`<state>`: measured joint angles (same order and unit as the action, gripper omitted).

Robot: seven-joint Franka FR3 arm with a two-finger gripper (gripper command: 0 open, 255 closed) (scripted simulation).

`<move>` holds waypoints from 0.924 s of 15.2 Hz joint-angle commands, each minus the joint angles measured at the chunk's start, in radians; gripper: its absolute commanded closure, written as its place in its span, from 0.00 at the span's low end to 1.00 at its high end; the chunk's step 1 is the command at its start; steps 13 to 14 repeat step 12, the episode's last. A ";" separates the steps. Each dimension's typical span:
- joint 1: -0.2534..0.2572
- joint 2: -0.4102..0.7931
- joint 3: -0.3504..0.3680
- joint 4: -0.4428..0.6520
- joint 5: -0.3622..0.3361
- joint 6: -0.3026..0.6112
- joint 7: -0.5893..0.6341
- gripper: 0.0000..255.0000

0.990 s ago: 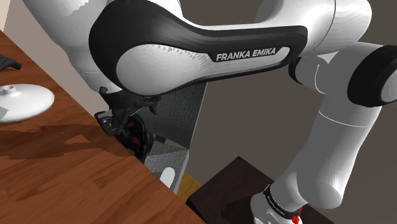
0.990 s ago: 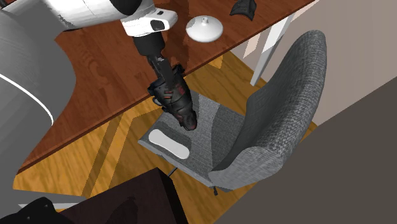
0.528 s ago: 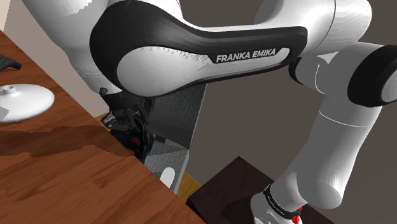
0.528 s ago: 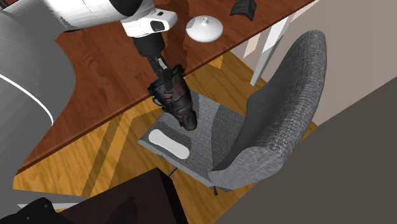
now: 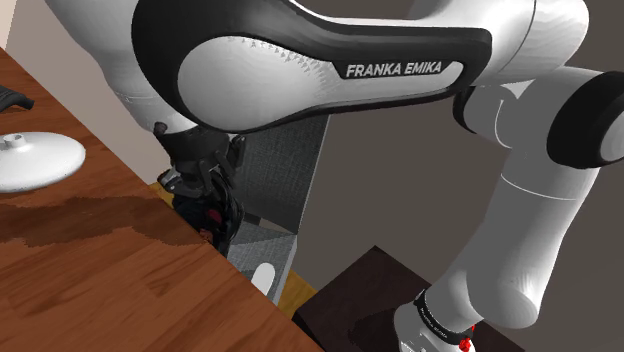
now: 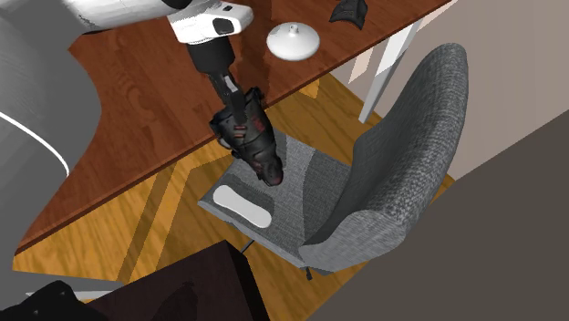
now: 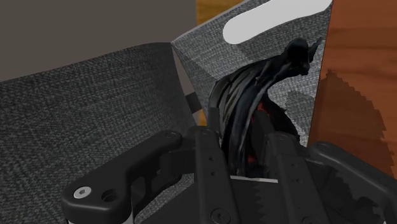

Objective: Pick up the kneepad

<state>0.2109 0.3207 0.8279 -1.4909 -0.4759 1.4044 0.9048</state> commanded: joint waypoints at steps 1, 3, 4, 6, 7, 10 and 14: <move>0.006 0.000 0.001 0.033 -0.002 -0.029 -0.009 1.00; 0.014 0.004 0.001 0.065 -0.005 -0.057 -0.015 1.00; 0.019 0.006 0.001 0.082 -0.007 -0.071 -0.018 1.00; 0.028 0.012 0.000 0.116 -0.012 -0.100 -0.024 1.00; 0.034 0.015 0.000 0.134 -0.015 -0.114 -0.027 1.00; 0.052 0.028 -0.001 0.191 -0.027 -0.160 -0.036 1.00; 0.054 0.028 -0.002 0.194 -0.027 -0.162 -0.036 1.00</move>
